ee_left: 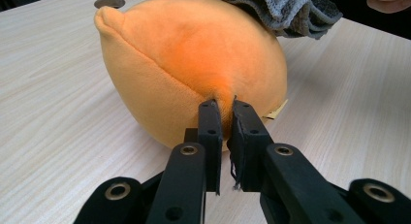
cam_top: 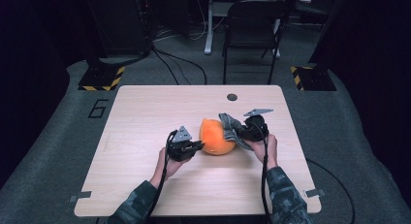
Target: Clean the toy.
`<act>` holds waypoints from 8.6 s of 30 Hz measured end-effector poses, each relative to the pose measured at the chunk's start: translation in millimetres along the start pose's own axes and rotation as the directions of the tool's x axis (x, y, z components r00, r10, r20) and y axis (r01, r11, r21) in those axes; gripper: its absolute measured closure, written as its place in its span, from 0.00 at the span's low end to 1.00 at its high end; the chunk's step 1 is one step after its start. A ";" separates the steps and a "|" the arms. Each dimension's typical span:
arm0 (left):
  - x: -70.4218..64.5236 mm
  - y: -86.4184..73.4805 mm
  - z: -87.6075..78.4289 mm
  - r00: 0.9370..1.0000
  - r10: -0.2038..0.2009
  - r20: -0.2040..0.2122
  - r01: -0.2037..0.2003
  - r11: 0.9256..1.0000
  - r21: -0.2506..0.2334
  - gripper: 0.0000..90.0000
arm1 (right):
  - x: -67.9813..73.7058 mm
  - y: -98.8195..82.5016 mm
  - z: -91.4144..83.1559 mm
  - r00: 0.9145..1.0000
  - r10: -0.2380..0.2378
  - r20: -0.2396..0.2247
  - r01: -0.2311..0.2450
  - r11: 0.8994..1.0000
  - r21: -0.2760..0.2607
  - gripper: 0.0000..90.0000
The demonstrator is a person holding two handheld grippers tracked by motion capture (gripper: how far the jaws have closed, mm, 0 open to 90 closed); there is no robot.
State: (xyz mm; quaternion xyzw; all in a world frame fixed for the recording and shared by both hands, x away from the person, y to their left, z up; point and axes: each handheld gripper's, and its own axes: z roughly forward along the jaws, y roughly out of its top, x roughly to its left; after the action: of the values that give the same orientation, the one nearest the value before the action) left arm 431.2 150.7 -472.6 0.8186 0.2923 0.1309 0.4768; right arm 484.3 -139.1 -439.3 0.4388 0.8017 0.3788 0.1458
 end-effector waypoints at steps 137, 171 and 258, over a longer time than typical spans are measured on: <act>-5.0 -0.8 2.3 1.000 -0.007 0.010 0.008 0.999 -0.045 0.93 | 77.7 33.4 1.8 0.986 -0.127 -0.108 0.114 0.987 -0.117 0.84; -2.2 -2.3 2.4 1.000 0.009 0.019 -0.008 0.999 -0.032 0.93 | -3.6 -2.8 11.7 0.987 -0.037 0.156 0.029 0.998 0.053 0.83; -12.9 -2.6 6.7 0.999 -0.042 -0.012 0.042 0.998 -0.038 0.92 | 92.5 23.7 1.7 0.972 -0.227 -0.054 0.224 0.973 -0.052 0.85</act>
State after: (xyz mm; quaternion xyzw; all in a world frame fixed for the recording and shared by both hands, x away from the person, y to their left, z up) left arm 423.4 139.2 -477.5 0.8022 0.3100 0.1317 0.4930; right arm 446.4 -55.2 -413.9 0.3300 0.8416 0.3906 0.1741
